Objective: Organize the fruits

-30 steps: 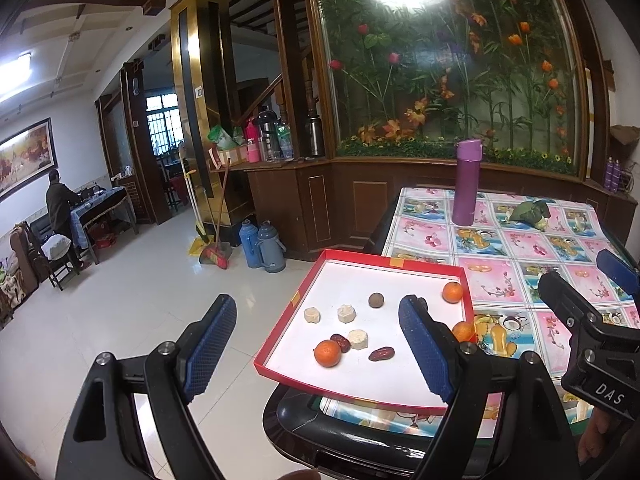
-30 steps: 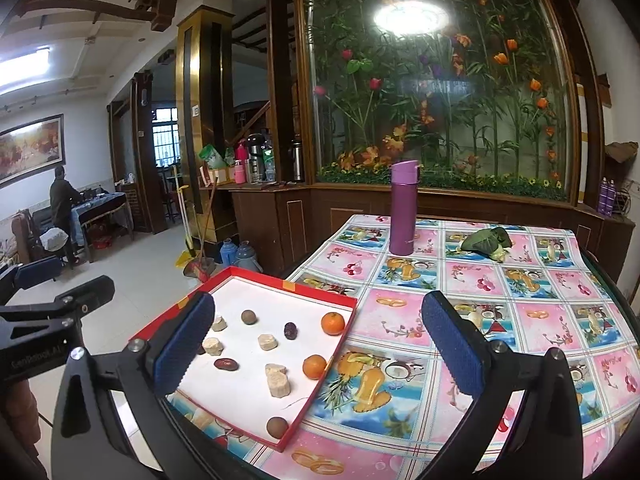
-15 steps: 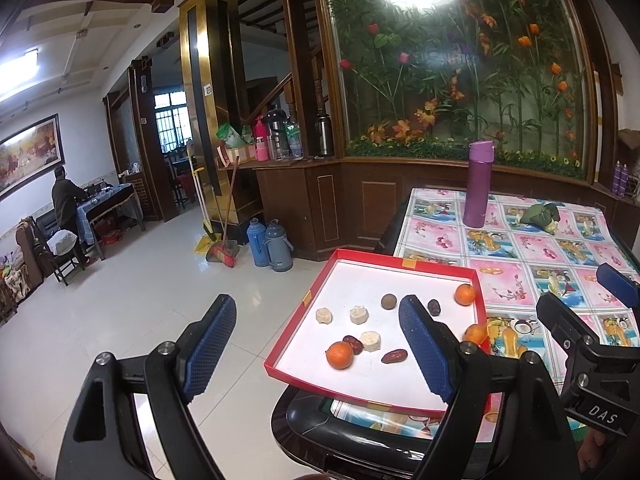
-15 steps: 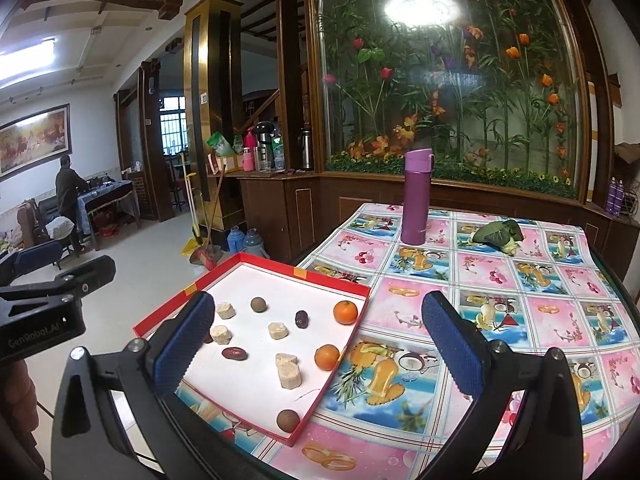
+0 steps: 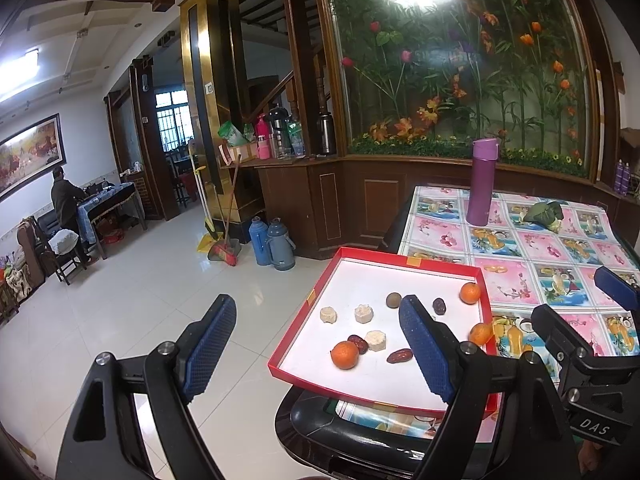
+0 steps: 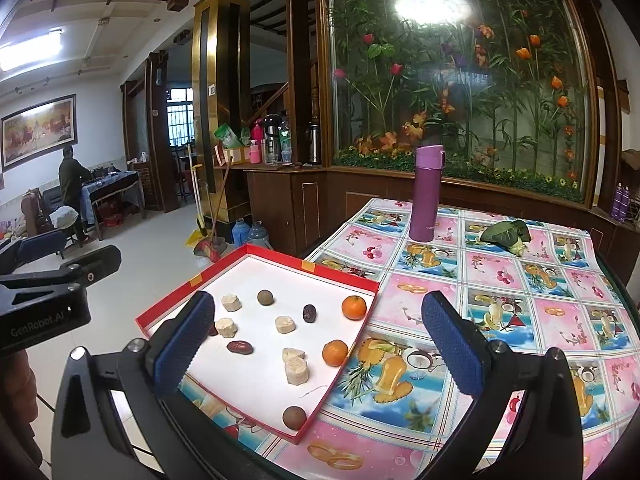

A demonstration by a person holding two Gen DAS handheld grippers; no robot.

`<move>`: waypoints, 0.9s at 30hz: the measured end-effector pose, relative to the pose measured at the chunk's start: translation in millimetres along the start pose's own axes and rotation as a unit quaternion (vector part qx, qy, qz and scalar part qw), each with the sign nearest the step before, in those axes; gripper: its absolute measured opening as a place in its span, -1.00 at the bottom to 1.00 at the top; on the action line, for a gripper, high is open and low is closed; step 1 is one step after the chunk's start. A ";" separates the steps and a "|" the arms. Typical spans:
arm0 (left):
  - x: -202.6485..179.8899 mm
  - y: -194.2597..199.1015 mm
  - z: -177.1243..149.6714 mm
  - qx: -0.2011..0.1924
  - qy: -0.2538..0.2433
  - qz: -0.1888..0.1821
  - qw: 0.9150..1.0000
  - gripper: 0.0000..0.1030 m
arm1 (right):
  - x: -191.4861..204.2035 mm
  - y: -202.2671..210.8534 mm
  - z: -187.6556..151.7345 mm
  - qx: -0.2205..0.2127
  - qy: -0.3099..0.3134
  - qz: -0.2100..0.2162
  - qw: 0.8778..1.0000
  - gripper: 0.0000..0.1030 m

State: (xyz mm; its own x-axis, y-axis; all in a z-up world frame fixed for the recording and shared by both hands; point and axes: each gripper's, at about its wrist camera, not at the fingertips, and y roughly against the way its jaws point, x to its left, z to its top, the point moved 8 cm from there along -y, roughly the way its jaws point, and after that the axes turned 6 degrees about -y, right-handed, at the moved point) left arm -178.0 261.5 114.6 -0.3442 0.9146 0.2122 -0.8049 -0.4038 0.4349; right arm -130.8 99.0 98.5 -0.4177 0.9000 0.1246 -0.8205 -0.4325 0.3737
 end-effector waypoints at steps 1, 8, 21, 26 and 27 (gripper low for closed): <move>0.8 -0.4 0.1 0.000 0.000 0.000 1.000 0.63 | 0.7 -1.2 -0.9 0.002 0.003 -0.001 1.000 1.00; 1.6 -1.9 -0.8 -0.001 0.000 -0.001 1.000 0.62 | 3.9 -4.1 -3.2 0.008 0.008 0.003 1.000 1.00; 5.2 -7.7 1.9 -0.003 0.001 -0.011 1.000 0.62 | 8.0 -13.9 -3.6 0.004 0.022 0.000 1.000 1.00; 7.2 -12.0 2.5 -0.004 0.004 -0.015 1.000 0.62 | 9.2 -21.2 -1.1 0.005 0.026 0.000 1.000 1.00; 7.2 -13.2 2.6 -0.004 0.003 -0.015 1.000 0.62 | 9.9 -22.2 -0.7 0.004 0.026 0.000 1.000 1.00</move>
State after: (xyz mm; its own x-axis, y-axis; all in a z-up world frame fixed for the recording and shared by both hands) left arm -168.6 273.4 112.7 -0.3226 0.9266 0.1932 -0.8188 -0.3755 0.4342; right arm -116.9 117.5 90.8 -0.4380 0.8958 0.0760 -0.8171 -0.4319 0.3819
